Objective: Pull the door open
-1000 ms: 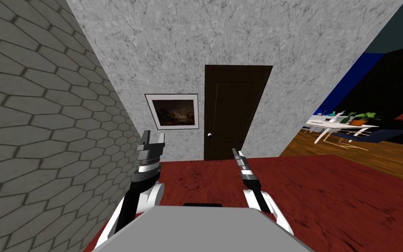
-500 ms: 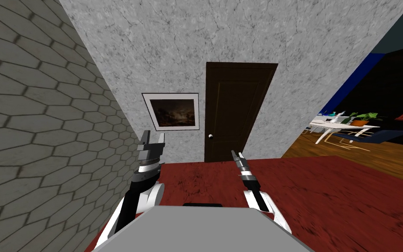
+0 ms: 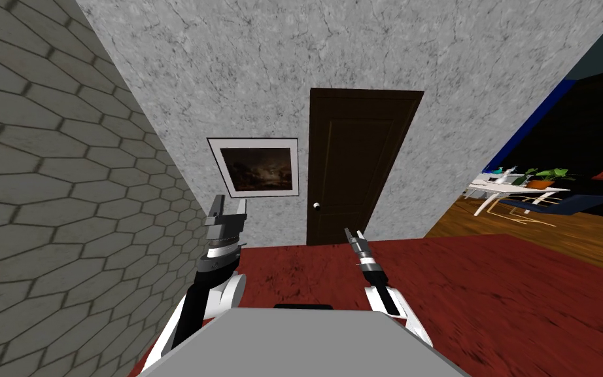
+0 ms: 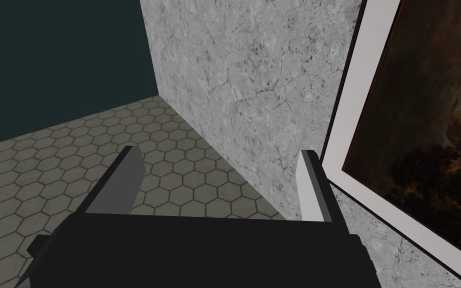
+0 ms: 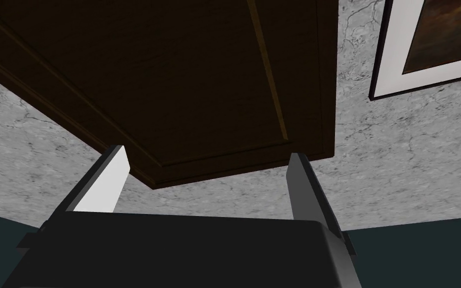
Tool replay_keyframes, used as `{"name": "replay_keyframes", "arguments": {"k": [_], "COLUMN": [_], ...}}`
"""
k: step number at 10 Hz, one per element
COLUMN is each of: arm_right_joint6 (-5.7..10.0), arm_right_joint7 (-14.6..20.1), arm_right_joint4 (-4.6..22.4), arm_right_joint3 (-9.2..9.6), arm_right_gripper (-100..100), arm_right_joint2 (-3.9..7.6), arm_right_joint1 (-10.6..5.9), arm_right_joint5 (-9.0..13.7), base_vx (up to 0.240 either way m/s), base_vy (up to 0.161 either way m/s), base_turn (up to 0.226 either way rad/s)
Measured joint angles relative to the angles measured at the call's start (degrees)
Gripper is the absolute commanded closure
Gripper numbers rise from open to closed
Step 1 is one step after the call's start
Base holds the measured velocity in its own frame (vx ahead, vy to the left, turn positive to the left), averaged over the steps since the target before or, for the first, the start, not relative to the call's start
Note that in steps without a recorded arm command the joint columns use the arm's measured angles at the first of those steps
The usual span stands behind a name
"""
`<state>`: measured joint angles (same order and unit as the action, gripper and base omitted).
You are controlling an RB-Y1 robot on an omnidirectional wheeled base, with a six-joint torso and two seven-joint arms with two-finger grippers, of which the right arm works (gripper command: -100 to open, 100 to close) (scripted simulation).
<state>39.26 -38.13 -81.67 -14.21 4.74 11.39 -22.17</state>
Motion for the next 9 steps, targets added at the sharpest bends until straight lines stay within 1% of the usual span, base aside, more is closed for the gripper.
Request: {"name": "replay_keyframes", "arguments": {"k": [3,7,8,9], "arm_right_joint6": [0.71,2.45,3.02,3.25], "arm_right_joint7": [-2.5,-6.1,-7.0,-7.8], "arm_right_joint4": [3.0,8.6,9.9,10.8], "arm_right_joint3": [-1.00,-2.66,-3.05,-3.33], "arm_right_gripper": [-100,-100,-100,-100], "arm_right_joint2": [-0.18,-0.46,-0.65,-0.84], "arm_right_joint1": [-0.98,-3.18,-3.46,-3.79], "arm_right_joint5": [-2.1,-4.8,-5.4,-6.1], "base_vx": [0.095,0.098,0.105,0.114], "base_vy": [0.041,0.027,0.030,0.042], "base_turn": [-0.012,-0.010,-0.012,-0.010]}}
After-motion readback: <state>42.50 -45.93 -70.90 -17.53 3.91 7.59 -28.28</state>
